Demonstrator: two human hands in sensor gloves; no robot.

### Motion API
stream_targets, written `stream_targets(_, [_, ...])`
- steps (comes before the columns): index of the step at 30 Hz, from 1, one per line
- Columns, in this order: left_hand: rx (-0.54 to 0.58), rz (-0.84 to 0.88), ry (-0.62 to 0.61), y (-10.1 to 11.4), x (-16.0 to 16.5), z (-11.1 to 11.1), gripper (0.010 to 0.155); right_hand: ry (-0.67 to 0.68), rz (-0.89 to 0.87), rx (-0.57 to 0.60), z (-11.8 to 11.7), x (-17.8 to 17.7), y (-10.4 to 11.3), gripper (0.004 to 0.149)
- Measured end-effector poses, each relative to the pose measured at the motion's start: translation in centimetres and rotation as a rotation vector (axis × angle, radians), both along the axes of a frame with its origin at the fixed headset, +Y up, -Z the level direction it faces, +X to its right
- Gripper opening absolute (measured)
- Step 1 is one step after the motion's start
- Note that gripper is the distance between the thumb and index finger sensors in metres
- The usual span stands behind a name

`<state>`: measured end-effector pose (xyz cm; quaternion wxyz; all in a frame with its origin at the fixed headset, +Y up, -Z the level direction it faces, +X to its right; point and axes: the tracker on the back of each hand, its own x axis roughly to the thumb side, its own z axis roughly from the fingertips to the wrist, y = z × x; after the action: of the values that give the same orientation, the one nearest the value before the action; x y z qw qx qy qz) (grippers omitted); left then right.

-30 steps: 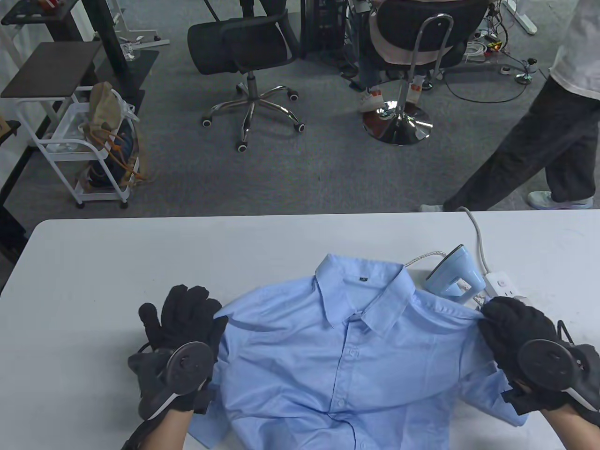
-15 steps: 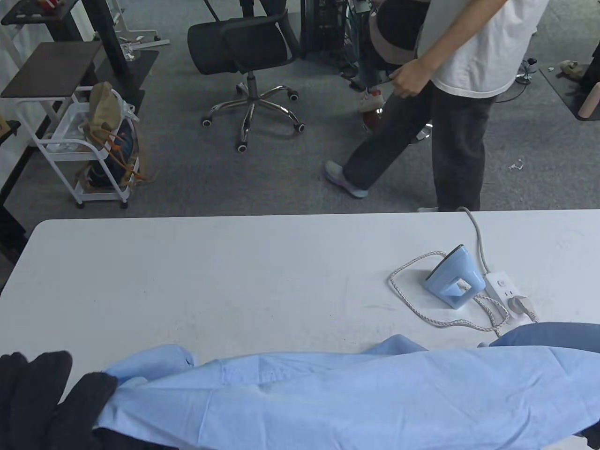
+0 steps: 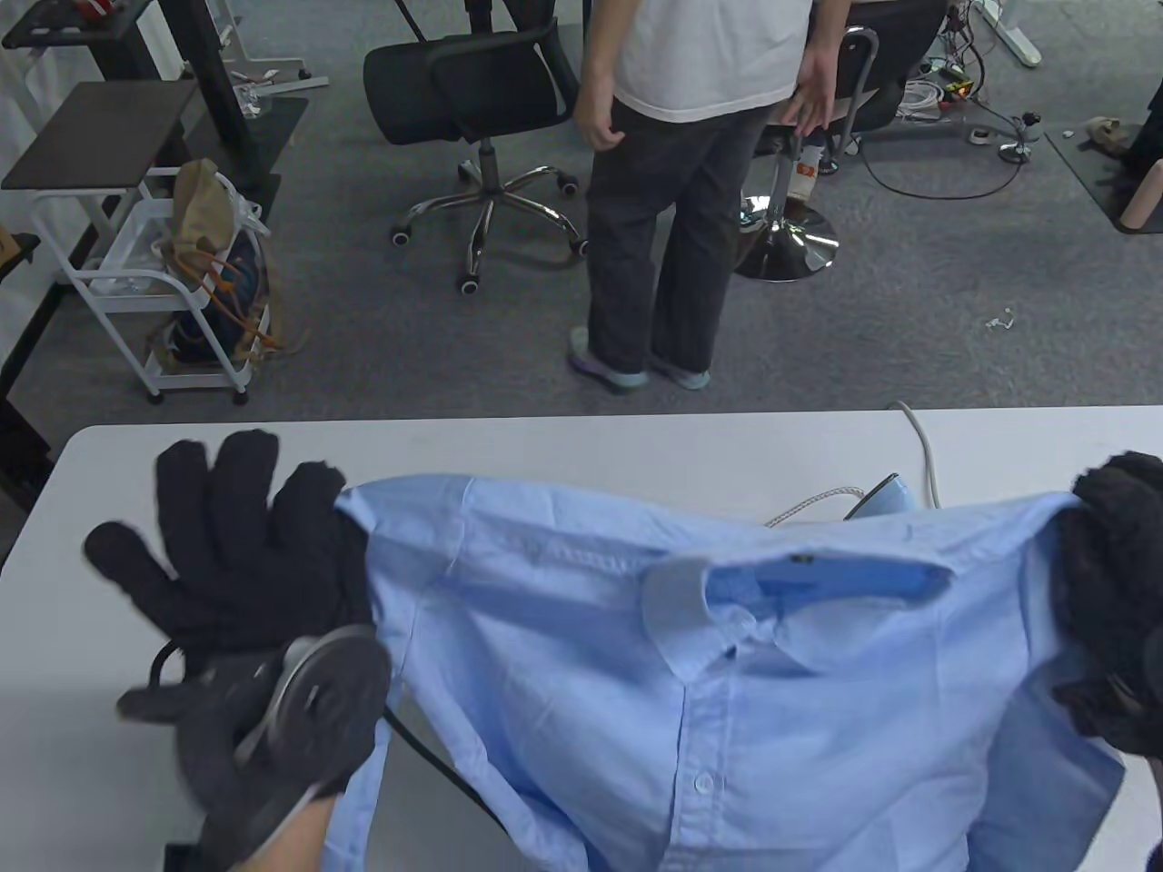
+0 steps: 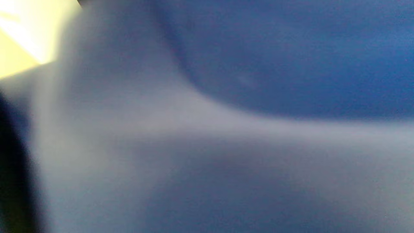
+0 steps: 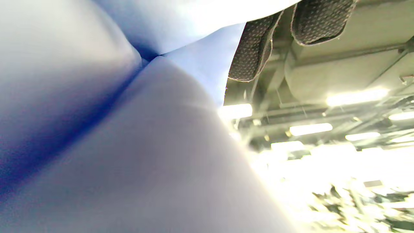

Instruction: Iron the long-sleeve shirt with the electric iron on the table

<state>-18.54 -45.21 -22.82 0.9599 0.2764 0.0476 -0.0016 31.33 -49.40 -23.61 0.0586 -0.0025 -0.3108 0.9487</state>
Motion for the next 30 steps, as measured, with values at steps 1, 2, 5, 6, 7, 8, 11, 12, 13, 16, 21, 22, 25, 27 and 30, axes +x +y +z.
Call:
stream_targets(1, [-0.108, -0.028, 0.026, -2.4, 0.1, -3.1, 0.045, -0.023, 0.048, -0.066, -2.6, -0.4, -2.2, 0.042])
stream_targets(2, [-0.242, -0.054, 0.054, -5.4, 0.0, -6.3, 0.045, -0.039, 0.093, -0.132, -5.0, -0.8, -4.6, 0.042])
stream_targets(5, [-0.531, -0.034, 0.094, -13.0, -0.5, -12.4, 0.046, -0.076, 0.231, -0.257, -9.1, -2.1, -10.3, 0.045])
stream_targets(6, [-0.632, -0.001, 0.129, -16.2, -0.8, -14.4, 0.047, -0.096, 0.312, -0.277, -10.0, -2.8, -12.2, 0.045])
stream_targets(7, [-0.711, 0.013, 0.159, -18.7, -1.0, -15.7, 0.053, -0.106, 0.379, -0.285, -10.5, -3.3, -13.5, 0.046])
stream_targets(8, [-0.806, 0.017, 0.186, -21.1, -1.3, -16.8, 0.06, -0.101, 0.448, -0.281, -10.6, -3.8, -14.6, 0.047])
stream_targets(11, [-0.91, 0.033, 0.201, -24.7, -2.2, -18.1, 0.073, -0.035, 0.527, -0.227, -9.0, -5.0, -15.7, 0.048])
stream_targets(12, [-0.885, 0.052, 0.183, -24.8, -2.5, -18.2, 0.074, -0.002, 0.534, -0.206, -8.0, -5.3, -15.6, 0.048])
stream_targets(13, [-0.852, 0.084, 0.152, -24.6, -2.8, -18.0, 0.074, 0.036, 0.538, -0.186, -6.8, -5.6, -15.4, 0.048])
stream_targets(16, [-0.813, 0.158, 0.027, -22.6, -3.1, -16.5, 0.073, 0.17, 0.531, -0.217, -3.2, -6.7, -15.4, 0.05])
stream_targets(21, [-0.925, 0.046, -0.18, -19.3, -1.5, -11.3, 0.076, 0.434, 0.504, -0.563, 1.4, -9.8, -18.6, 0.069])
stream_targets(22, [-0.988, 0.015, -0.256, -19.3, -0.7, -10.0, 0.077, 0.489, 0.498, -0.656, 2.3, -10.6, -19.7, 0.074])
stream_targets(25, [-1.14, -0.071, -0.548, -21.4, 2.9, -4.9, 0.07, 0.623, 0.525, -0.892, 4.5, -13.1, -23.2, 0.083])
stream_targets(27, [-1.197, -0.122, -0.637, -24.0, 5.0, -1.9, 0.063, 0.638, 0.591, -0.979, 5.3, -13.9, -25.0, 0.088])
stream_targets(30, [-1.335, -0.277, -0.71, -28.2, 6.9, 2.4, 0.058, 0.601, 0.726, -1.098, 5.7, -14.3, -27.6, 0.094])
